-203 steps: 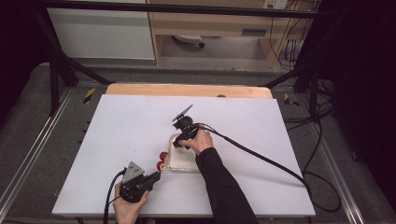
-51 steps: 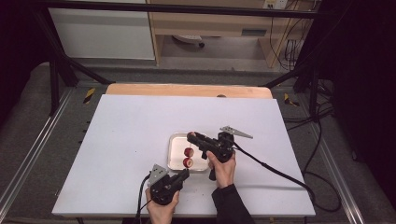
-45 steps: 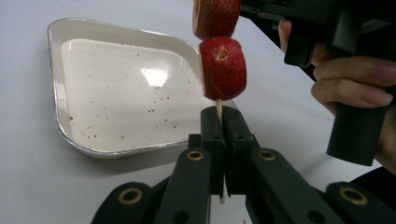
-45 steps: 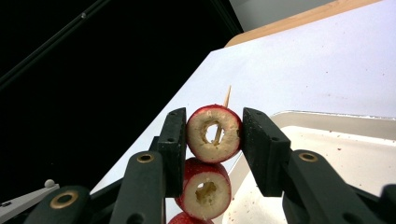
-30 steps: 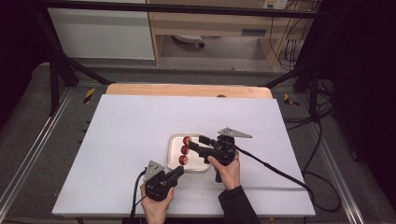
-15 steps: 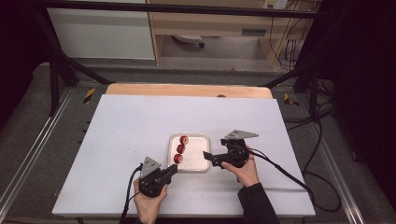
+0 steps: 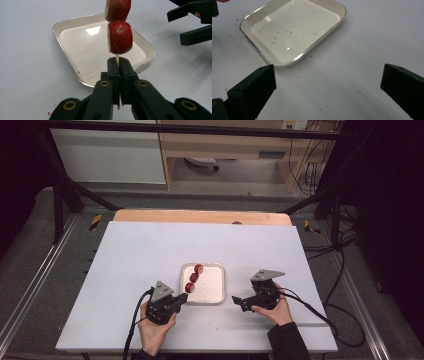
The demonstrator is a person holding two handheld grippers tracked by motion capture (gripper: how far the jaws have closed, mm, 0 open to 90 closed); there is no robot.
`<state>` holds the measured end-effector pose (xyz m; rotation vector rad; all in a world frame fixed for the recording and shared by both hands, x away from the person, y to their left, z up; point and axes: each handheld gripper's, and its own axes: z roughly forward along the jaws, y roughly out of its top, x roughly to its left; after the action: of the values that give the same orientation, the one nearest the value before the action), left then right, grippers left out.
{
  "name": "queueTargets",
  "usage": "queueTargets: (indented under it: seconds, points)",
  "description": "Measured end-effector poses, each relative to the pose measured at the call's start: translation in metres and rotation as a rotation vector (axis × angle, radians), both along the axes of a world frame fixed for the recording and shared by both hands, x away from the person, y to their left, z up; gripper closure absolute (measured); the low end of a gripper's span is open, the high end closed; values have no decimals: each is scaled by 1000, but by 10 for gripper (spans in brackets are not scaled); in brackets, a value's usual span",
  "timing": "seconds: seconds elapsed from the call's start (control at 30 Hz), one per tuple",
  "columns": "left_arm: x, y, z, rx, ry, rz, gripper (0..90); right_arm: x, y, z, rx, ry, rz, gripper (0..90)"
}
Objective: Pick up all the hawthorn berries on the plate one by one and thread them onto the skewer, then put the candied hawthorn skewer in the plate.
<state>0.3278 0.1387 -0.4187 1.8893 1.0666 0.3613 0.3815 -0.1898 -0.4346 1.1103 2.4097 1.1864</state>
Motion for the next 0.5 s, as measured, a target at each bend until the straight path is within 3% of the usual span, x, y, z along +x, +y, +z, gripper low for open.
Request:
queueTargets:
  seconds: [0.5]
  points:
    - [15, -8, 16, 47, 22, -45, 884, -17, -31, -10, -15, 0, -30, 12]
